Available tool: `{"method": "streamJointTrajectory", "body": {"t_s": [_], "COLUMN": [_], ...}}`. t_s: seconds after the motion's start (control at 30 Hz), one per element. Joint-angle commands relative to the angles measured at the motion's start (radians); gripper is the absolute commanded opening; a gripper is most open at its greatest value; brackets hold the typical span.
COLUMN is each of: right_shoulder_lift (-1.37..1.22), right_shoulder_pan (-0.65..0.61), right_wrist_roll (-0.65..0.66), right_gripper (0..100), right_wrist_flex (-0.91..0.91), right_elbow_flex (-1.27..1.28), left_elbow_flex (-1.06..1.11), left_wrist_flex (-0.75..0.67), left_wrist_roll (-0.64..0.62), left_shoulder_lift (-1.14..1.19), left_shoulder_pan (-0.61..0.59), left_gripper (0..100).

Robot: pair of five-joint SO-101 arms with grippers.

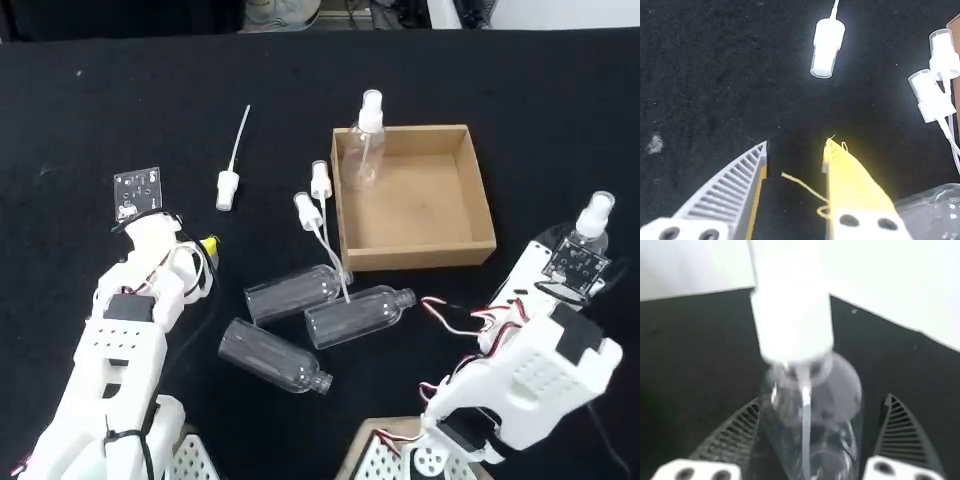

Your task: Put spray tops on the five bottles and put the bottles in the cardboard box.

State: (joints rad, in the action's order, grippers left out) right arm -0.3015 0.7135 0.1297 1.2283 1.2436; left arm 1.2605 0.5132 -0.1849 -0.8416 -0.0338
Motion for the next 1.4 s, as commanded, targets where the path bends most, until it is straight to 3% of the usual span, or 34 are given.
{"method": "streamJointTrajectory", "body": {"t_s": [0.0,0.37,1.13,1.37], "right_shoulder_lift": [0.111,0.266,0.283,0.283], "right_shoulder_pan": [-0.011,-0.011,0.032,0.051], "right_wrist_roll": [-0.006,-0.006,0.000,0.003], "right_gripper": [28.9,28.9,28.9,20.3], "right_wrist_flex": [-0.052,-0.261,-0.264,-0.265], "right_elbow_flex": [0.002,0.004,-0.028,-0.041], "left_elbow_flex": [-0.010,-0.010,-0.010,-0.010], "left_wrist_flex": [-0.020,-0.018,-0.020,-0.020], "left_wrist_roll": [-0.006,-0.005,-0.005,-0.005], "left_shoulder_lift": [-0.020,-0.020,-0.020,-0.020], "left_shoulder_pan": [0.007,0.007,-0.047,-0.045], "left_gripper": [18,18,18,18]}}
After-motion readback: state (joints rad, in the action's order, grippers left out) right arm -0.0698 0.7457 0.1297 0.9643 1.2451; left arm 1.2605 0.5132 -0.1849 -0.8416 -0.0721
